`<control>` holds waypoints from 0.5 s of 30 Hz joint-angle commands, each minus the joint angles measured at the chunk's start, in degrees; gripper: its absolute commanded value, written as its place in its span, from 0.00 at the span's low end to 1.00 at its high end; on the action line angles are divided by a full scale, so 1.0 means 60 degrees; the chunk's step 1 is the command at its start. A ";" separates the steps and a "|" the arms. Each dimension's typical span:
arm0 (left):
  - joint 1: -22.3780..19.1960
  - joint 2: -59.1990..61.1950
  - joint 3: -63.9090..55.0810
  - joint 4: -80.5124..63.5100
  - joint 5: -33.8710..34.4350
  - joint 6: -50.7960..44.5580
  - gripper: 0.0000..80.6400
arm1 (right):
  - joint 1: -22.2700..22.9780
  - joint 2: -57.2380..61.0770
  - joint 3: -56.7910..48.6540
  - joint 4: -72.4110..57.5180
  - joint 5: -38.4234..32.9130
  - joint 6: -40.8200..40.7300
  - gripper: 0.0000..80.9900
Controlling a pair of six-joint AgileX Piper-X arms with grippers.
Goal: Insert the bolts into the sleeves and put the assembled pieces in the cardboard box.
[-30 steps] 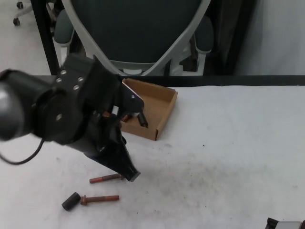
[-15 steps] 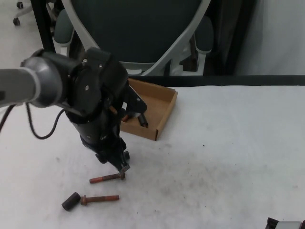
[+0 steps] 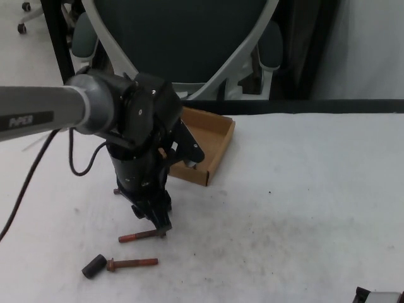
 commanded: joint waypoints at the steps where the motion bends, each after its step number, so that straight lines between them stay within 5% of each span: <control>1: 0.0015 0.0280 -0.0408 0.0086 0.0038 0.0031 0.59 | -0.0018 -0.0089 -0.0057 -0.0121 0.0115 -0.0054 0.00; 15: 0.0015 0.1378 -0.1204 0.0226 0.0839 -0.0043 0.58 | -0.0018 -0.0089 -0.0057 -0.0121 0.0115 -0.0054 0.00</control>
